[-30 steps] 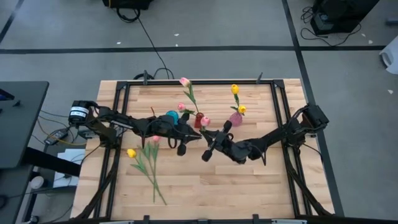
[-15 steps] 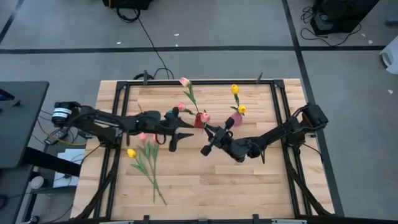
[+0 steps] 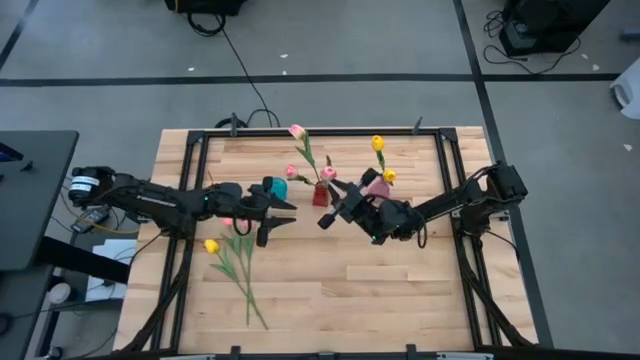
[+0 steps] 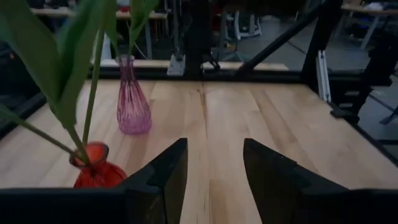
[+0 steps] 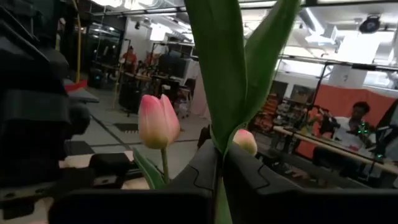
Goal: Sort flowers into vase by color
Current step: Put the pink flower into red vase
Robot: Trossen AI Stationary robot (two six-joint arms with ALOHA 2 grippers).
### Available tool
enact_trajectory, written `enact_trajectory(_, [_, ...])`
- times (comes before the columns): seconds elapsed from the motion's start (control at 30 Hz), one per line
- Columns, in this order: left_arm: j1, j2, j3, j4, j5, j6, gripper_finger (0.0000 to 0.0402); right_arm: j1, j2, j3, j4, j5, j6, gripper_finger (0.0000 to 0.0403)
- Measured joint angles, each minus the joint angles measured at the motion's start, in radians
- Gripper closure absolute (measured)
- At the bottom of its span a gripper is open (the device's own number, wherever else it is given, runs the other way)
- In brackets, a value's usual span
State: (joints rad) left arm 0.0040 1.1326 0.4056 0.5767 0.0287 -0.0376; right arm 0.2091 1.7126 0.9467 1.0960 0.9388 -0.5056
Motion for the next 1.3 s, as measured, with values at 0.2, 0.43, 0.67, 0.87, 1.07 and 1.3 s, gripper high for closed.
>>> enact_trajectory(0.2, [0.000,-0.108,-0.004,-0.076,-0.040,0.004,0.0239,-0.052,0.000,0.010,-0.124,-0.012,0.122,0.0375])
enact_trajectory(0.43, [0.000,-0.200,-0.004,-0.177,-0.115,0.032,0.0239,-0.071,0.000,0.010,-0.262,-0.017,0.270,0.0375])
enact_trajectory(0.67, [0.000,-0.212,-0.004,-0.181,-0.116,0.033,0.0239,-0.063,0.000,0.009,-0.296,-0.019,0.310,0.0375])
enact_trajectory(0.87, [0.000,-0.212,-0.004,-0.195,-0.116,0.034,0.0239,-0.055,0.000,0.009,-0.374,-0.017,0.392,0.0375])
enact_trajectory(1.07, [0.000,-0.212,-0.004,-0.196,-0.116,0.034,0.0239,-0.068,0.000,0.009,-0.479,-0.019,0.505,0.0374])
enact_trajectory(1.3, [0.000,-0.212,-0.004,-0.196,-0.115,0.033,0.0239,-0.135,0.001,0.009,-0.553,-0.137,0.620,0.0374])
